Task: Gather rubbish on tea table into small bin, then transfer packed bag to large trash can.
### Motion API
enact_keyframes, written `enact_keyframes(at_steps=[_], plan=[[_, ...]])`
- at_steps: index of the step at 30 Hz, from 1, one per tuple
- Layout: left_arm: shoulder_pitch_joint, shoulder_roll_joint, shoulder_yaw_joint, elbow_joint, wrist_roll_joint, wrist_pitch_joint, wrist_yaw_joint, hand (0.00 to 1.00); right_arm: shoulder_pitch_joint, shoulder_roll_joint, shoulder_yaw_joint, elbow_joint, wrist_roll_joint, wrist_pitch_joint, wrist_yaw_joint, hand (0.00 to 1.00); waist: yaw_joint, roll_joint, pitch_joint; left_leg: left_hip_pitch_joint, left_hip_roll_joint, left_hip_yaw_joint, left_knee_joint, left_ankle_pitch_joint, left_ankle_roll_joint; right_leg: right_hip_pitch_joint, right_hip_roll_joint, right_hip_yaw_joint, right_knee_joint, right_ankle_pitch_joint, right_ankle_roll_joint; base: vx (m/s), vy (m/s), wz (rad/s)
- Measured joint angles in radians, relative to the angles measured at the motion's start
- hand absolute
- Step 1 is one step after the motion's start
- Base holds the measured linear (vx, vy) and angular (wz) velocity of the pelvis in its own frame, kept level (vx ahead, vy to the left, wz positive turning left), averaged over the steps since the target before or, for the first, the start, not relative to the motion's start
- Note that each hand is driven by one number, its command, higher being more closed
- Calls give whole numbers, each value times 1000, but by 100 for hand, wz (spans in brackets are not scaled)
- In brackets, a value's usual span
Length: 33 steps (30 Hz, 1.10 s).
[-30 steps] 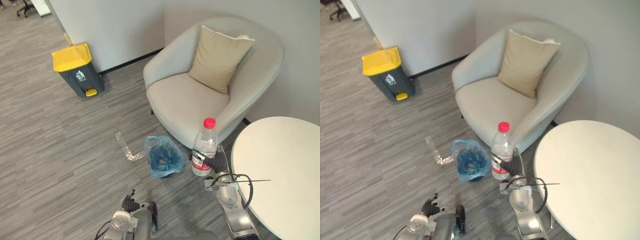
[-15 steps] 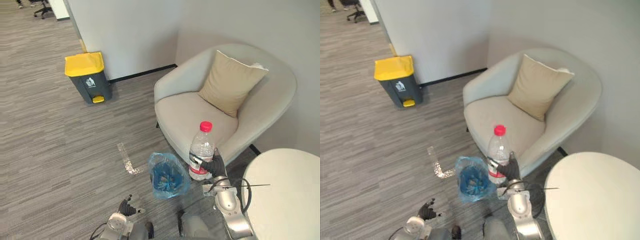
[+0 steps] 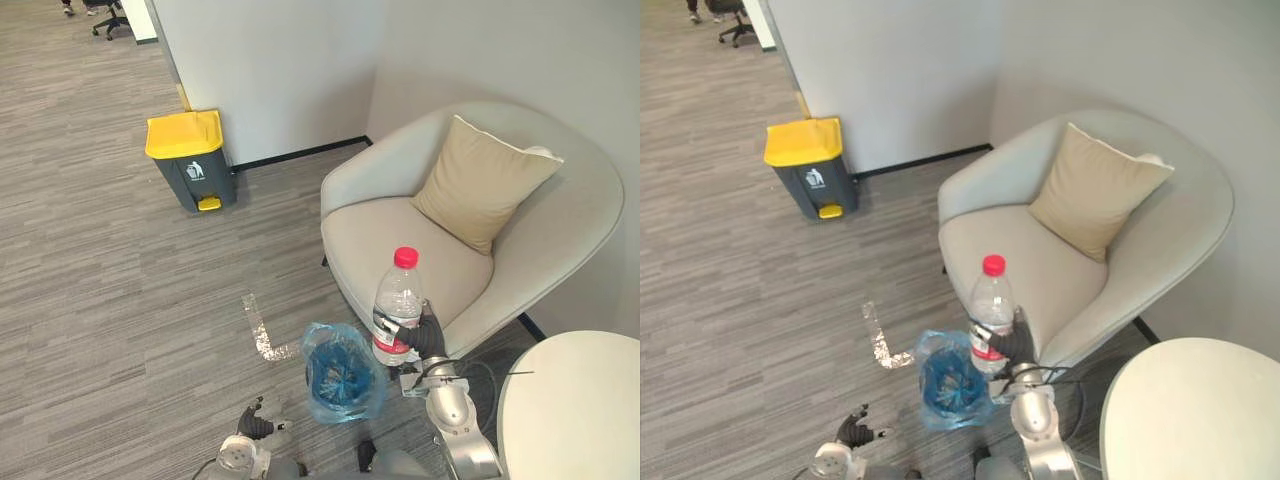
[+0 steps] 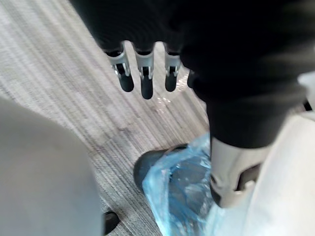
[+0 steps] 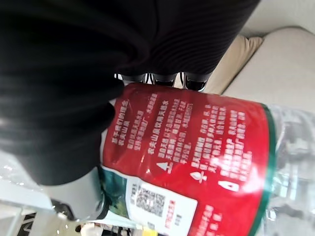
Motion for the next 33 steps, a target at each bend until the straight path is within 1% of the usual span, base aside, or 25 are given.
enact_keyframes(at_steps=[1,2,4,5,6,8,10,11,12,13,14,16,17,18,20,22,25,27,30,33], plan=[[-16,-1,10,-25,-13,-1,5,0,-35,-2,12,0,0,1,-6,100,3,-1,28,-83,-1,13,90,-20,0,-88,-1,-1,97,-28,1,-170,3,6],[-21,-4,19,-37,-23,1,11,0,-51,-5,19,0,0,1,-9,100,5,-1,36,-123,-1,22,129,-29,-2,-131,-1,-1,140,-40,1,-207,0,3],[-39,-21,46,-79,-62,1,22,0,-126,-32,39,-1,0,2,-21,100,11,10,73,-265,4,46,273,-90,8,-282,0,0,292,-94,5,-213,9,-4],[-44,-25,52,-90,-71,1,23,0,-142,-36,41,-3,0,3,-24,100,16,13,84,-295,6,52,306,-103,10,-315,2,3,326,-103,5,-216,21,-9],[-49,-31,69,-114,-84,1,33,0,-164,-43,41,-7,-1,5,-29,100,24,20,92,-363,11,61,367,-124,14,-383,5,7,384,-119,6,-216,18,-9],[-57,-41,86,-162,-114,-1,42,0,-197,-59,42,-27,-12,7,-51,100,39,25,105,-477,25,70,444,-144,11,-497,14,7,448,-124,2,-228,12,-7],[-74,-42,100,-178,-120,0,44,0,-220,-71,42,-40,-14,7,-62,100,41,26,116,-537,31,71,473,-144,11,-553,15,3,471,-123,-1,-164,1,-2],[-97,-48,108,-208,-130,-1,60,0,-268,-88,40,-39,-21,7,-76,100,48,22,136,-607,41,80,506,-143,12,-624,16,0,498,-117,-6,-160,-2,-5],[-106,-49,111,-217,-137,-1,62,0,-285,-91,37,-39,-23,7,-83,100,51,21,137,-639,45,81,521,-141,15,-655,18,-1,509,-113,-6,-174,-7,-6],[-122,-49,116,-239,-140,-2,64,0,-320,-103,30,-36,-28,7,-95,100,51,21,145,-698,51,81,548,-142,14,-713,21,-3,530,-112,-7,-95,-7,-3],[-135,-47,116,-249,-141,-2,65,0,-341,-108,27,-34,-28,7,-100,100,53,21,159,-718,52,81,558,-142,14,-733,23,-3,540,-110,-8,-97,-17,-1],[-176,-38,117,-287,-159,-2,82,0,-409,-120,21,-16,-30,8,-116,100,59,22,181,-822,59,77,606,-142,12,-836,29,-4,582,-103,-2,-62,-25,4],[-185,-37,119,-291,-162,-2,83,0,-426,-120,20,0,-30,8,-120,100,59,21,189,-837,60,76,612,-141,11,-849,29,-4,591,-103,-2,-31,-31,9],[-214,-37,126,-301,-168,-3,87,0,-475,-129,18,46,-30,12,-130,100,61,20,217,-858,60,76,626,-139,9,-873,29,-4,607,-102,-3,-35,-34,8],[-244,-38,130,-319,-170,-4,101,0,-527,-145,19,92,-30,25,-137,100,65,20,229,-909,64,75,645,-139,8,-923,29,-7,627,-103,-3,-44,-26,8],[-284,-37,143,-340,-183,-17,104,0,-597,-160,14,145,-30,34,-146,100,72,20,254,-974,66,69,668,-139,7,-985,30,-14,645,-103,-3,-42,-1,7],[-324,-35,147,-362,-199,-26,108,0,-676,-191,-6,214,-30,47,-162,100,82,20,285,-1027,66,58,683,-135,0,-1033,29,-23,663,-102,-3,-55,6,9],[-345,-29,149,-369,-210,-39,108,0,-730,-204,-13,263,-28,50,-171,100,91,21,291,-1062,66,53,692,-133,-4,-1066,29,-27,673,-102,-3,-53,5,9],[-369,-29,152,-370,-231,-43,108,0,-794,-228,-16,319,-26,53,-178,100,101,20,293,-1095,66,49,700,-131,-7,-1100,28,-30,686,-104,-5,-52,8,8],[-380,-29,154,-372,-237,-47,108,0,-854,-245,-18,394,-25,56,-181,100,102,19,294,-1115,64,40,699,-126,-15,-1118,25,-39,686,-104,-6,-65,16,8]])
